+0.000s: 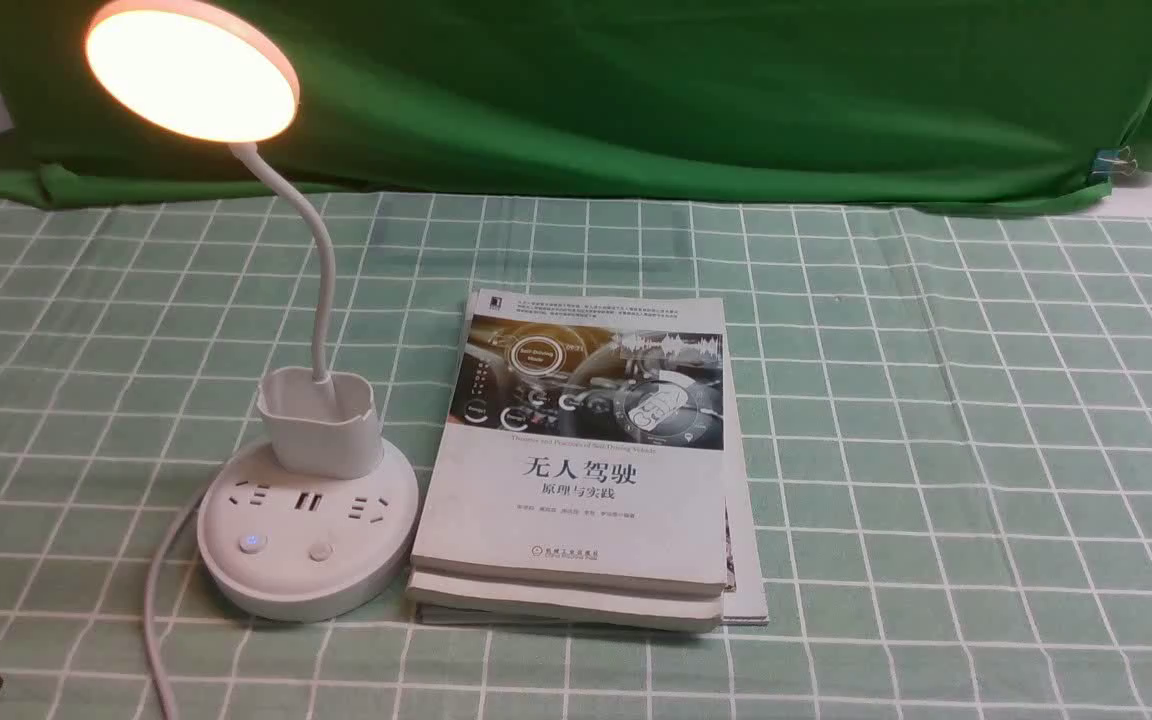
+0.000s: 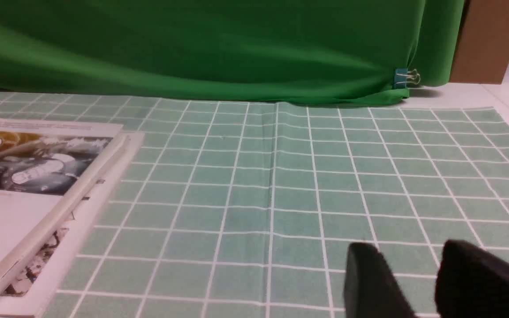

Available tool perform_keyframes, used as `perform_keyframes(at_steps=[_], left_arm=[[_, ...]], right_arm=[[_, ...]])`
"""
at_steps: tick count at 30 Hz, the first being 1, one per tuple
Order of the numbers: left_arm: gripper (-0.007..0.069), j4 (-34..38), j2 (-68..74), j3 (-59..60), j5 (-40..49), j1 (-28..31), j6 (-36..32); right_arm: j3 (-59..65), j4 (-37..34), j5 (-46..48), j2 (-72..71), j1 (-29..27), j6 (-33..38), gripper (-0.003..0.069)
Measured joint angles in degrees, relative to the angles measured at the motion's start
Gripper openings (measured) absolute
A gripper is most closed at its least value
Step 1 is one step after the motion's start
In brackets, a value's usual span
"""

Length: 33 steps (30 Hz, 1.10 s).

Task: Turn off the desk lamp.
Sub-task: Use the left arm to press the button switch on the lamp holder

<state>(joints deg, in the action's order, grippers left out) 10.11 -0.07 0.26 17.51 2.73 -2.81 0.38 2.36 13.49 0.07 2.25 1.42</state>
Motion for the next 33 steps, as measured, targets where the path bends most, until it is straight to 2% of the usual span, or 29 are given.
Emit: perform_keyframes(at_steps=[19, 22, 28, 33], left_arm=[[0.0001, 0.9, 0.0, 0.0, -0.7, 0.0, 0.3], [0.0001, 7.4, 0.0, 0.0, -3.3, 0.0, 1.7], [0.0001, 26.9, 0.0, 0.0, -11.2, 0.0, 2.3], [0.0001, 31.4, 0.0, 0.0, -18.6, 0.0, 2.8]], right_arm=[[0.0, 0.0, 0.0, 0.0, 0.0, 0.0, 0.0242], [0.0, 0.0, 0.0, 0.0, 0.0, 0.0, 0.0242], [0.0, 0.0, 0.0, 0.0, 0.0, 0.0, 0.0242], [0.0, 0.0, 0.0, 0.0, 0.0, 0.0, 0.0242]])
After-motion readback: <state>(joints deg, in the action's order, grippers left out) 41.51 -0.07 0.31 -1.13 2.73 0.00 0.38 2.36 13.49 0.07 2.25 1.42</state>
